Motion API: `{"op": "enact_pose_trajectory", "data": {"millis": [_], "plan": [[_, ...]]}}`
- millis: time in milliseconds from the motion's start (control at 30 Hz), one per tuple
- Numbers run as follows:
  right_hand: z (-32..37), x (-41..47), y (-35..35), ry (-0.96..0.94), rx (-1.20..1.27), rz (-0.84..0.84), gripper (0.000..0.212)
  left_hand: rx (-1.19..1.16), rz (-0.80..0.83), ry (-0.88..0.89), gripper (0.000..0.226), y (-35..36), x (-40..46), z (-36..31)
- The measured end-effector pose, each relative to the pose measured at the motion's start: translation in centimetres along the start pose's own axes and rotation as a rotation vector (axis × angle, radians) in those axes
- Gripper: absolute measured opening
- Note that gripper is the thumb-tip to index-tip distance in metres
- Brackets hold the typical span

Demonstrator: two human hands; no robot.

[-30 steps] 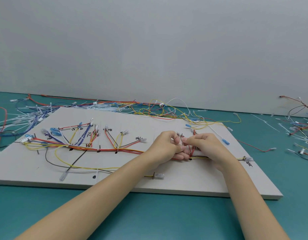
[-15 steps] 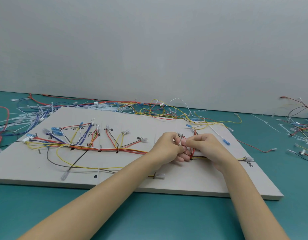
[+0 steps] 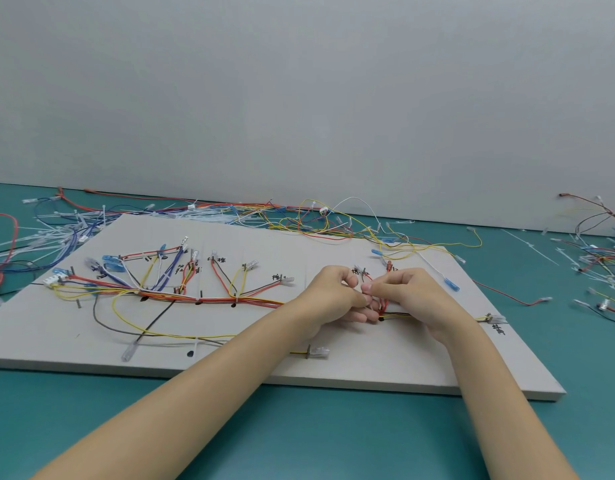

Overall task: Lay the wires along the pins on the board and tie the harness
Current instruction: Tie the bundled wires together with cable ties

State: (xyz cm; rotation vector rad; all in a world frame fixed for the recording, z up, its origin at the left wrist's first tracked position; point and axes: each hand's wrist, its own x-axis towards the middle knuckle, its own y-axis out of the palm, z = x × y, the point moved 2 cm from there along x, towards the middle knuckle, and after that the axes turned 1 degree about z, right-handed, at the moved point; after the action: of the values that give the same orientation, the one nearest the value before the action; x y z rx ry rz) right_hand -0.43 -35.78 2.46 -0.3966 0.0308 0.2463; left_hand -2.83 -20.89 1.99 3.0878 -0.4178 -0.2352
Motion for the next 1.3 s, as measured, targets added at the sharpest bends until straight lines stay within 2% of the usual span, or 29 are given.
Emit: {"op": "enact_pose_trajectory", "data": {"millis": [133,667,1300], "plan": [[-0.02,0.02,-0.06,0.016,-0.019,-0.018,0.018,-0.039,0.001,-0.043,0.034,-0.25,-0.08,-0.1],[-0.03,0.0,-0.05,-0.004,-0.031,-0.035,0.022,-0.024,-0.033,-0.034,0.034,-0.07,0.28,0.3],[-0.25,0.26,-0.18,0.01,-0.052,-0.034,0.016,-0.034,-0.053,-0.014,0.035,0.13,0.05,0.22]]}}
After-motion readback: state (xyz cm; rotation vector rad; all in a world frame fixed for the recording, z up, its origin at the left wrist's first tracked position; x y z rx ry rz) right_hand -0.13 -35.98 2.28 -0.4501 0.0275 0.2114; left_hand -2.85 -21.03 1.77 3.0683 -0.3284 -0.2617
